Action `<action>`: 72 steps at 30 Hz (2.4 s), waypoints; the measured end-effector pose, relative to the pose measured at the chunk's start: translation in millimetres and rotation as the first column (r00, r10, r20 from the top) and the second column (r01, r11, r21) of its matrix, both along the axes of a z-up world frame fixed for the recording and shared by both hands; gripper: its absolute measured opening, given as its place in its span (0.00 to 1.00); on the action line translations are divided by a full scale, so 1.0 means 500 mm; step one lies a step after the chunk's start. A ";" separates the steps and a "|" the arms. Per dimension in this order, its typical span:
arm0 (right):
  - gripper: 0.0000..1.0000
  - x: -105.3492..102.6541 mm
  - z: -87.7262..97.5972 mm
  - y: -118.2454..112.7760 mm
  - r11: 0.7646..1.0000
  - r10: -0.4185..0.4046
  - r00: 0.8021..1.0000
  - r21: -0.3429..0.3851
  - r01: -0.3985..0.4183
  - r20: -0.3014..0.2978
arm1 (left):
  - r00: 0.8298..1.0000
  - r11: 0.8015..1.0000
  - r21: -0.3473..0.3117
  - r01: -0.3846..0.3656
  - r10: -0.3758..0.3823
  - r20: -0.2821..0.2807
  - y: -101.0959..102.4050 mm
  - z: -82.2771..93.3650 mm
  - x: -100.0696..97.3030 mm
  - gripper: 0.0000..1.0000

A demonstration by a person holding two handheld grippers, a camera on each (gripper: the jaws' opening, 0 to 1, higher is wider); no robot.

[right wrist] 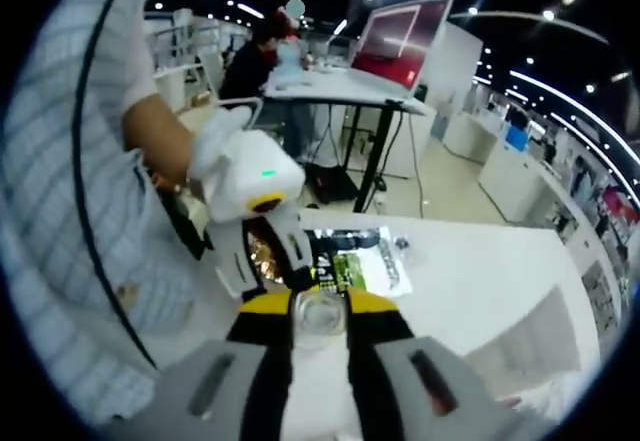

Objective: Arrange the skincare products in the storage area until every visible bottle or jar stands upright without overlapping.

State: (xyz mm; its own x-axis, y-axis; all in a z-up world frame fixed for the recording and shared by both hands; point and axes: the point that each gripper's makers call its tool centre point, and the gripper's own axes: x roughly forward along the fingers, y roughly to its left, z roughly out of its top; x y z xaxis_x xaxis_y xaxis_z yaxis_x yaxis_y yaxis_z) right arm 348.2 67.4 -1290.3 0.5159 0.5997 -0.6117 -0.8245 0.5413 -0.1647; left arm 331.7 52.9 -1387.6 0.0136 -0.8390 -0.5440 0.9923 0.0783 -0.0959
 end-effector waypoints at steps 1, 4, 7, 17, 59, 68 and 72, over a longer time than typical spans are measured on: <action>0.18 0.002 0.000 -0.009 1.000 -0.014 1.000 0.003 0.014 0.001 | 1.000 1.000 -0.002 0.001 -0.001 0.007 -0.007 -0.002 0.003 0.20; 0.18 0.007 0.001 -0.032 0.999 -0.046 0.999 0.002 0.046 0.007 | 1.000 1.000 -0.004 0.005 -0.005 0.001 -0.026 -0.004 0.009 0.20; 0.18 0.009 0.001 -0.049 0.998 -0.067 0.998 -0.005 0.067 0.009 | 1.000 1.000 -0.002 0.021 -0.021 0.016 -0.049 -0.004 0.011 0.20; 0.19 0.025 0.002 -0.117 0.990 -0.132 0.990 -0.047 0.134 0.052 | 0.998 0.999 0.003 0.045 -0.045 0.033 -0.118 -0.007 0.027 0.21; 0.25 -0.112 -0.103 -0.297 0.701 -0.698 0.704 0.076 0.709 -0.134 | 0.996 0.997 -0.015 -0.079 0.080 0.049 -0.165 0.000 0.075 0.20; 0.25 -0.115 -0.116 -0.295 0.675 -0.706 0.681 0.106 0.731 -0.195 | 0.989 0.988 -0.066 -0.142 0.145 0.033 -0.110 0.044 0.078 0.20; 0.25 -0.122 -0.122 -0.304 0.667 -0.702 0.672 0.114 0.737 -0.237 | 0.973 0.969 -0.086 -0.231 0.232 0.006 -0.069 0.060 0.083 0.20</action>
State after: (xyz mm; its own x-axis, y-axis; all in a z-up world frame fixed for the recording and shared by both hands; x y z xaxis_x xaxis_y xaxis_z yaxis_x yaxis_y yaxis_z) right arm 287.3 -84.4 -1351.3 0.7406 0.1914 -0.6441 -0.1681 0.9809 0.0981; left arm 373.4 18.5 -1357.5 0.2208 -0.8549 -0.4695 0.9496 0.2982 -0.0964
